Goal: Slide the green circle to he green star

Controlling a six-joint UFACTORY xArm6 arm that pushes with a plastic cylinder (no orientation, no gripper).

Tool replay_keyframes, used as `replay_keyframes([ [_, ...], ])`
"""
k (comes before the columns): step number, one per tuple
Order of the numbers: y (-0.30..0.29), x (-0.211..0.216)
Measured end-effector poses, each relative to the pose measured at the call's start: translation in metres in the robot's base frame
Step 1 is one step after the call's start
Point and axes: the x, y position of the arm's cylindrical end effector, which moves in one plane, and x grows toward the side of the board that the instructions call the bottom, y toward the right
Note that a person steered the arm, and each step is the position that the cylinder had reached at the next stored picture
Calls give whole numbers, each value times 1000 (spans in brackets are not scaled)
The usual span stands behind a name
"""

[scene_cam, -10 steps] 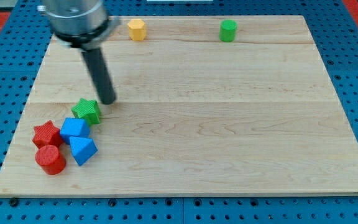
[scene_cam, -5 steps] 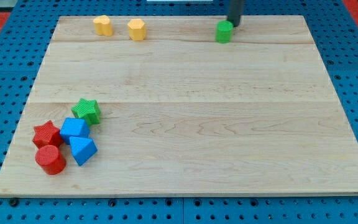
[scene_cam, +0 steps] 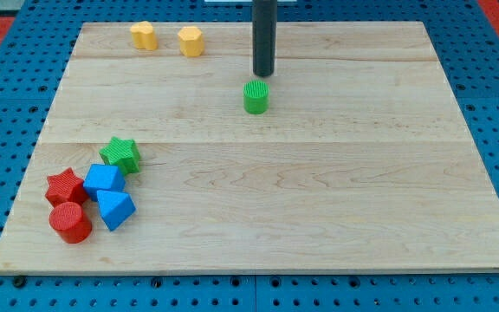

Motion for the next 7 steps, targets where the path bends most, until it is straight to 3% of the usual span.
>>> replay_keyframes([
  [1,-75,49],
  [2,-101,75],
  [3,-86,11],
  [4,5,24],
  [5,-10,92],
  [6,-102,123],
  [7,-105,101],
])
